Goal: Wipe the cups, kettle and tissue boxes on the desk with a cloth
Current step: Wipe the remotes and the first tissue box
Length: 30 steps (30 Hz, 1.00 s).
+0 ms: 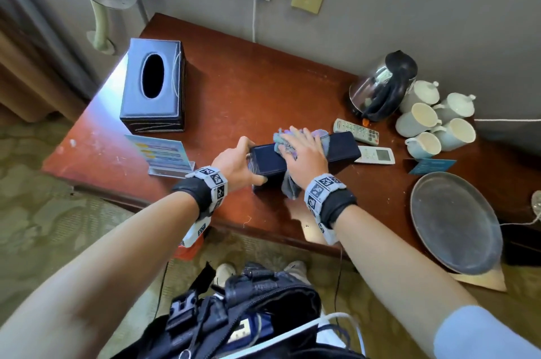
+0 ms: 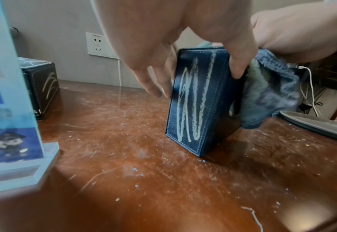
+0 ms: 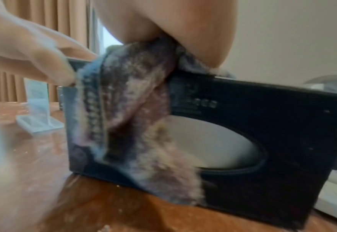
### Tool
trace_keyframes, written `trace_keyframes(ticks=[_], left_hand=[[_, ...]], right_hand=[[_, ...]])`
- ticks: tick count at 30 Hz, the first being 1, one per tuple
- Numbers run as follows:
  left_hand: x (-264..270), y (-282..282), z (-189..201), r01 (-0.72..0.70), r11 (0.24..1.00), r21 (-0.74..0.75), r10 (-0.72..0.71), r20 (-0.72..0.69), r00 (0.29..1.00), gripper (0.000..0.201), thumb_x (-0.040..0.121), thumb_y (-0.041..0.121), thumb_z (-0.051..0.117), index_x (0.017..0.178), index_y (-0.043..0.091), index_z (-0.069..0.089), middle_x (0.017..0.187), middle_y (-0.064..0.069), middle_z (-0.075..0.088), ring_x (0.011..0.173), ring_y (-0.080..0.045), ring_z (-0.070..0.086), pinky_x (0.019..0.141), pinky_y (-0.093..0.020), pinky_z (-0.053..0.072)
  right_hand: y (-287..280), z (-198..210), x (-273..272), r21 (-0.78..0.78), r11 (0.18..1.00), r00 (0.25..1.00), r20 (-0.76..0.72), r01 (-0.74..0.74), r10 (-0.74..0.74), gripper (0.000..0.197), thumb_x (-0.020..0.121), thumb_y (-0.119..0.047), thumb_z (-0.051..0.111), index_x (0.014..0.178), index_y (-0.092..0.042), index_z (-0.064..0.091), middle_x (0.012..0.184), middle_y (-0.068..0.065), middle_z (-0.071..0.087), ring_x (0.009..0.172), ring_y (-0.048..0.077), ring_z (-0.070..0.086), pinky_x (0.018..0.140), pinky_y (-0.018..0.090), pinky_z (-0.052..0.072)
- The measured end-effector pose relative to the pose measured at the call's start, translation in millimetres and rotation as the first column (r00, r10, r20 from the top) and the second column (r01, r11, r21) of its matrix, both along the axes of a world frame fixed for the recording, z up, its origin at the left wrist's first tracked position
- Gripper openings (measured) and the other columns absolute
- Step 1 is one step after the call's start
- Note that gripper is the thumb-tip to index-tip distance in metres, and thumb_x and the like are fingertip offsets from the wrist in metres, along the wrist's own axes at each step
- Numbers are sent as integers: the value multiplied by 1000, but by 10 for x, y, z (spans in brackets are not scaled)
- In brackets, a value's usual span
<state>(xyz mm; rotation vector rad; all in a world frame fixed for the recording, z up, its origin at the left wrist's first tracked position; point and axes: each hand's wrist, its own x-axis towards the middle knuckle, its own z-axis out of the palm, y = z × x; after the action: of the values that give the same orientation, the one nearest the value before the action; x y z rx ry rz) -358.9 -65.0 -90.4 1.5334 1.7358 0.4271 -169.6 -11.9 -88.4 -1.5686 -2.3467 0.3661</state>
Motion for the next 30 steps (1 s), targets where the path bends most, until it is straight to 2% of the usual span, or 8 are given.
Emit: trace_keyframes(ticks=[3, 6, 8, 13, 17, 24, 26, 30], left_hand=[[15, -8, 2, 2, 1000, 17, -2, -2, 1000, 70, 64, 39, 85, 109, 26, 32, 100, -2, 69, 95, -26, 68, 79, -43, 56], [24, -7, 26, 16, 1000, -10, -16, -31, 999, 70, 68, 36, 83, 115, 19, 34, 87, -3, 67, 82, -30, 68, 75, -45, 57], [15, -9, 18, 15, 1000, -5, -15, -8, 1000, 71, 66, 38, 85, 115, 21, 36, 95, -4, 69, 88, -28, 69, 77, -45, 57], [0, 1, -7, 12, 1000, -16, -12, 8, 1000, 70, 64, 40, 85, 110, 27, 35, 102, -3, 69, 98, -25, 68, 79, -46, 58], [16, -2, -13, -5, 1000, -10, 5, 19, 1000, 70, 65, 38, 86, 112, 27, 35, 107, -2, 67, 98, -24, 67, 80, -45, 58], [-3, 4, 22, 18, 1000, -2, -18, 13, 1000, 72, 64, 40, 86, 111, 26, 34, 106, -2, 69, 100, -25, 68, 80, -45, 57], [2, 5, 45, 22, 1000, -17, -22, 23, 999, 70, 64, 38, 86, 110, 26, 35, 105, -2, 68, 100, -25, 68, 79, -45, 58], [-20, 23, 72, 12, 998, -61, -7, 88, 996, 68, 68, 35, 86, 114, 23, 37, 114, -3, 65, 105, -24, 65, 87, -45, 56]], right_hand=[[-224, -84, -245, 107, 993, 998, -28, -49, 53, 34, 92, -26, 53, 122, -21, 68, 136, 4, 60, 130, 41, 46, 114, 56, 27], [-420, -135, -258, 125, 970, 974, -61, -209, 218, 36, 94, -29, 47, 122, -22, 68, 139, 3, 58, 134, 39, 43, 116, 57, 24], [-323, -141, -56, 176, 951, 963, -44, -254, 265, 36, 93, -28, 47, 122, -21, 68, 138, 5, 59, 133, 36, 47, 116, 55, 27], [115, -157, 778, 237, 967, 993, -96, 92, -71, 35, 93, -27, 50, 116, -11, 71, 129, 14, 64, 123, 37, 56, 112, 44, 30], [100, -148, 691, 181, 934, 948, -142, 308, -286, 33, 95, -25, 50, 118, -12, 70, 131, 12, 63, 130, 41, 48, 111, 57, 32], [-500, -294, -73, 288, 955, 985, -134, -68, 110, 30, 96, -29, 52, 118, -18, 71, 133, 7, 63, 133, 30, 48, 119, 47, 22], [-337, -272, 200, 288, 956, 992, -91, -59, 89, 30, 96, -27, 52, 117, -16, 71, 132, 8, 63, 130, 30, 52, 117, 47, 26], [77, -104, 778, 217, 952, 970, -157, 214, -183, 38, 96, -29, 46, 118, -8, 69, 130, 15, 63, 126, 35, 52, 110, 51, 35]])
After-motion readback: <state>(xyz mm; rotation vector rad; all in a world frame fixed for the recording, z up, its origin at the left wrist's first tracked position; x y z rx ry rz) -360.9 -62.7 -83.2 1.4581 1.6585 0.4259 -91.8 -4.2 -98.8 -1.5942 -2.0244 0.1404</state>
